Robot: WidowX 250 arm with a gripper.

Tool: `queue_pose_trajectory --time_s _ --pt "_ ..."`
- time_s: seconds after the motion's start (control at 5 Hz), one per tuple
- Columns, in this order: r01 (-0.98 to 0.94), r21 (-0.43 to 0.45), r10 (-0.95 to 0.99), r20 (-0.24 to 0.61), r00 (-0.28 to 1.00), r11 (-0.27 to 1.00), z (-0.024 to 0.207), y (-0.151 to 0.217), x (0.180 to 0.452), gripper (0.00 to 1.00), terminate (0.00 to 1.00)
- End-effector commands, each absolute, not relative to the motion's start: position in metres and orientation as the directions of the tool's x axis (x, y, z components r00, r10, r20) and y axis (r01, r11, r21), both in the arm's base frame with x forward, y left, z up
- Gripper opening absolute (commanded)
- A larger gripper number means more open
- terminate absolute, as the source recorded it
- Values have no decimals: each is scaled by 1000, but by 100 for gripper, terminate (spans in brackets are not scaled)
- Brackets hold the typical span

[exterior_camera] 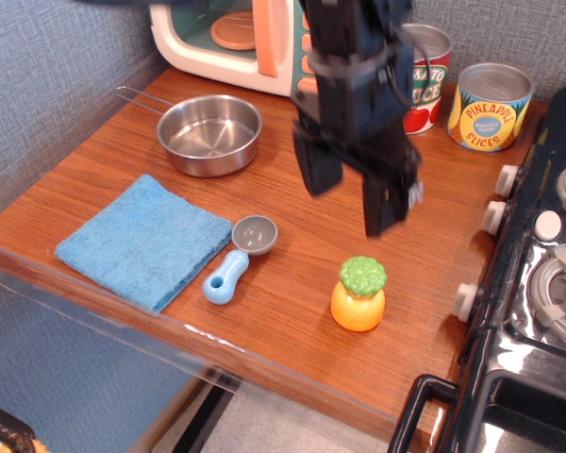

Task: Move the yellow and green object to the right of the spoon.

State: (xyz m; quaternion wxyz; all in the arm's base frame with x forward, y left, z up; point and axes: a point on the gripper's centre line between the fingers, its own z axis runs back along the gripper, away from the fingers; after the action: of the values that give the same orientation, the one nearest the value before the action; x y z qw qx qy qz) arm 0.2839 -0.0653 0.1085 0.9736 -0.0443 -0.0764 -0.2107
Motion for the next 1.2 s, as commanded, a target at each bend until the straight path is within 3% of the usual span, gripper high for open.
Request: queue_pose_trajectory --time_s 0.0,1.0 --pt "261 44 -264 91 960 964 114 -31 286 100 0" --pt "287 43 -290 107 951 957 108 -21 293 100 0"
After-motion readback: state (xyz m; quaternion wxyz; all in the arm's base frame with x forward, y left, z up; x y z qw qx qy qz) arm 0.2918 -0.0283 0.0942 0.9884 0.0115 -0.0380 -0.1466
